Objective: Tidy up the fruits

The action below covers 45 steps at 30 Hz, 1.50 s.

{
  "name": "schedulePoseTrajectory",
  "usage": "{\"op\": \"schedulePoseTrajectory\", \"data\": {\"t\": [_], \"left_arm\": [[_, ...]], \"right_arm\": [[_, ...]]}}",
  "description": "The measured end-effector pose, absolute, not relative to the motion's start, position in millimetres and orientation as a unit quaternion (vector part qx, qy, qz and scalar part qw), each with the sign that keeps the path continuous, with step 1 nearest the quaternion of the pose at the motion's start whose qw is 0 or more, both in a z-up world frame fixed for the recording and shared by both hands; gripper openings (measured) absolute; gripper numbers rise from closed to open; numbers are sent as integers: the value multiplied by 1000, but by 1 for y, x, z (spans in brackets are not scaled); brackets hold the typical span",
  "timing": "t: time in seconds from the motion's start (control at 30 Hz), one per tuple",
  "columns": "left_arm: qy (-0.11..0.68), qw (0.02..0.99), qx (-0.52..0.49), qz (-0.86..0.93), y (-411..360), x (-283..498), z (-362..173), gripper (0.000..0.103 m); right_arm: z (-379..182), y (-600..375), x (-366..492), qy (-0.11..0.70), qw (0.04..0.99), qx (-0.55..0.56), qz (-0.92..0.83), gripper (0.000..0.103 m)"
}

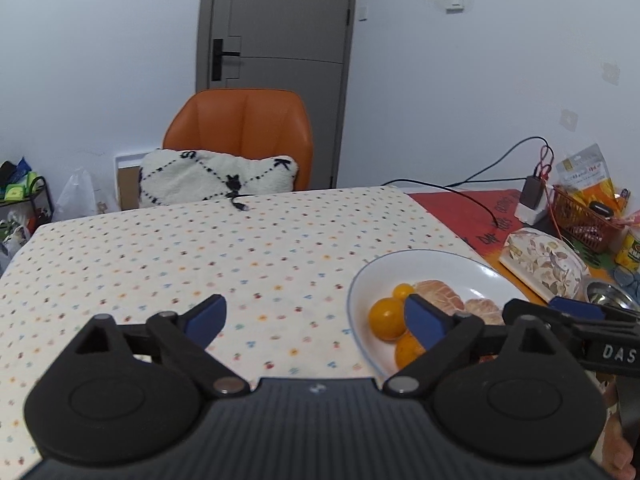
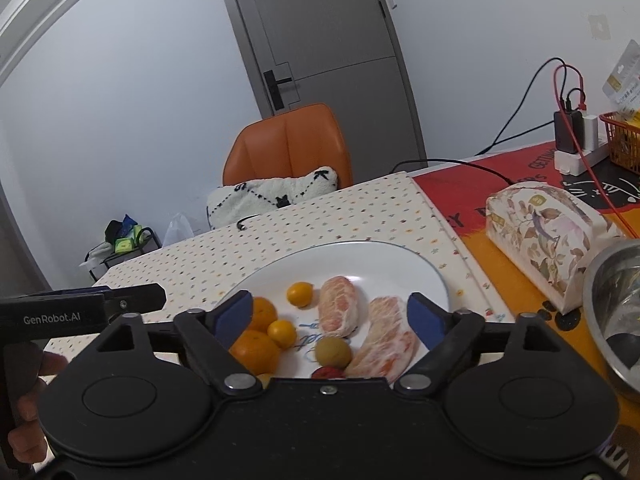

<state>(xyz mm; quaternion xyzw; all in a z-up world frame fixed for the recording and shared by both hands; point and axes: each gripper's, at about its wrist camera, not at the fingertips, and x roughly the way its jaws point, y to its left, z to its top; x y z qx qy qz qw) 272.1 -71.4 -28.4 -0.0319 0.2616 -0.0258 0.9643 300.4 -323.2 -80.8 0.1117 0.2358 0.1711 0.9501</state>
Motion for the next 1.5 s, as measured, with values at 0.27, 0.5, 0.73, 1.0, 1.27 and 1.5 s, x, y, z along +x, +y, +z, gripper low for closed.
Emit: {"op": "schedulePoseTrajectory", "data": {"t": [0.27,0.5,0.73,1.0,1.27,1.5], "left_arm": [[250,967,-43,-24,-46,248,-15,97],[236,969,-68,-18,-25,225,-4,99],[227,971,-72,-11,-7,205,-1,99],[250,963,-98,0,17,188,5,100],[235,966,-108,20,40,156,17,103],[221,969,-102,33,49,130,29,103]], "right_arm": [[-70,-304,281,226,954,96,172,103],[-64,-293,267,224,954,91,176,103],[-58,-279,254,222,955,77,180,103],[-44,-272,237,218,956,81,180,103],[-29,-268,220,213,955,84,186,103],[-18,-260,200,216,951,79,204,103]]}}
